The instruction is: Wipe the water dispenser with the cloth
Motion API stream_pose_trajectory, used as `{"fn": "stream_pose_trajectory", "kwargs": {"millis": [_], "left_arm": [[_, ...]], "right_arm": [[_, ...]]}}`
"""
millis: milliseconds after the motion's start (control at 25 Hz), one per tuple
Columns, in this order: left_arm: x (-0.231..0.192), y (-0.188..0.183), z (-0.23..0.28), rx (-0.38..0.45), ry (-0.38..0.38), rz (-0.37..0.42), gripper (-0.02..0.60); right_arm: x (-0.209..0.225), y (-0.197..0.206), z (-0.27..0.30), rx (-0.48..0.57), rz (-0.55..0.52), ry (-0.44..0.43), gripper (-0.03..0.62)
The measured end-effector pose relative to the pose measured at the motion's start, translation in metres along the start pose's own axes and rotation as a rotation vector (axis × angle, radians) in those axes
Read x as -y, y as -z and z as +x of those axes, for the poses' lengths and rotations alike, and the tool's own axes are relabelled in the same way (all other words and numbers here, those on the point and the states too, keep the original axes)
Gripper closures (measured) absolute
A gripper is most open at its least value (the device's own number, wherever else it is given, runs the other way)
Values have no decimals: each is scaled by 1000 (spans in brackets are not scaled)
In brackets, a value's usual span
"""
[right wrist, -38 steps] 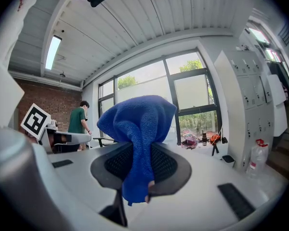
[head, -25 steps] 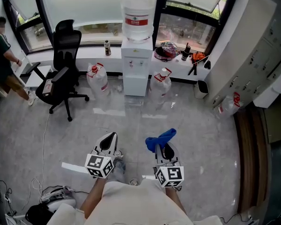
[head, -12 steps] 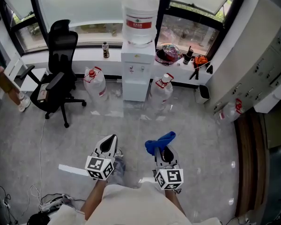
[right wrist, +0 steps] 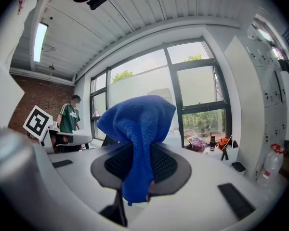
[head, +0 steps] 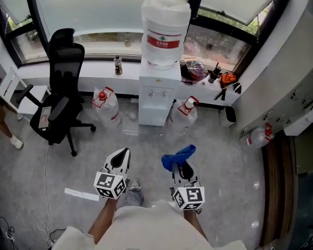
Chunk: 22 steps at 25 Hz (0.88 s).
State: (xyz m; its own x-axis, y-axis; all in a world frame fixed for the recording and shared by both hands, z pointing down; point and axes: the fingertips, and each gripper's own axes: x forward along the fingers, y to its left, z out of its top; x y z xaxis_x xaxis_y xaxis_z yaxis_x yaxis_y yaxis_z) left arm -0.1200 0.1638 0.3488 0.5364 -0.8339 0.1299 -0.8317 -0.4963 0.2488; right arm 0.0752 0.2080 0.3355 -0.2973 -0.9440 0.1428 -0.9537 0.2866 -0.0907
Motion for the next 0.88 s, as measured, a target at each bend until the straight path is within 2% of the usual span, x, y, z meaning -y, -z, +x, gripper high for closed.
{"fn": "stream_pose_trajectory", "kwargs": {"millis": [360, 600, 880], "left_arm": [[-61, -40, 72, 6, 39, 6, 571], [-82, -47, 102, -4, 71, 4, 571], [-84, -41, 121, -28, 85, 4, 571]], "right_arm": [[7, -30, 94, 26, -1, 35, 491], [9, -35, 123, 33, 3, 63, 491], [21, -26, 135, 13, 21, 72, 491]]}}
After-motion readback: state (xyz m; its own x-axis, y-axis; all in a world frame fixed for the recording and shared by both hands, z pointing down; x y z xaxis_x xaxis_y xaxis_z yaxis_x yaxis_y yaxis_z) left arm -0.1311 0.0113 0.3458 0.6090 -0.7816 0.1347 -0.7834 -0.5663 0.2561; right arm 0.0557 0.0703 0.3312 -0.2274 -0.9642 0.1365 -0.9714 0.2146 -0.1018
